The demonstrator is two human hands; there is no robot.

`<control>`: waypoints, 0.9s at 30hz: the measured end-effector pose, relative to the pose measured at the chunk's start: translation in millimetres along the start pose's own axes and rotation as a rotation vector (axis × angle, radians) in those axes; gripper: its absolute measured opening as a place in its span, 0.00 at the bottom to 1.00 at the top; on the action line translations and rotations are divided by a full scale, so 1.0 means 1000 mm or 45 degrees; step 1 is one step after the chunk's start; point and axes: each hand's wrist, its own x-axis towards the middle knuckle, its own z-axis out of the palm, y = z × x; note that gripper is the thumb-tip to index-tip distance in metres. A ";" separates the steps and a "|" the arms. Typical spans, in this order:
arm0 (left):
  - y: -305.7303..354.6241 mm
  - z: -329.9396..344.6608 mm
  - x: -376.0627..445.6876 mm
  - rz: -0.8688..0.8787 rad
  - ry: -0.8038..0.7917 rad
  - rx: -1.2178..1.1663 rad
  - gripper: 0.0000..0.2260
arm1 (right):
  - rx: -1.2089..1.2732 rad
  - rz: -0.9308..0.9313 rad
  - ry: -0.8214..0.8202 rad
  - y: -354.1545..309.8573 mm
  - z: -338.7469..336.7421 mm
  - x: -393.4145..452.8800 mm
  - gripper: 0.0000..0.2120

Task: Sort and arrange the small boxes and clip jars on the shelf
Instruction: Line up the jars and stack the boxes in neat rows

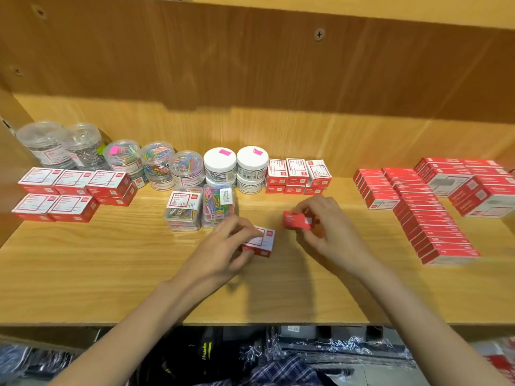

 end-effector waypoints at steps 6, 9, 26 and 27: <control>-0.003 -0.013 -0.008 -0.042 -0.033 -0.045 0.15 | 0.054 -0.017 -0.155 -0.007 -0.001 -0.009 0.17; -0.004 -0.017 -0.013 -0.064 -0.008 -0.096 0.16 | 0.014 0.033 -0.173 0.000 0.003 -0.006 0.22; -0.031 -0.070 -0.088 -0.336 0.095 -0.161 0.20 | 0.567 0.091 -0.265 -0.090 0.054 0.008 0.23; -0.033 -0.073 -0.093 -0.344 0.111 -0.133 0.21 | 0.584 0.060 -0.235 -0.098 0.058 0.012 0.22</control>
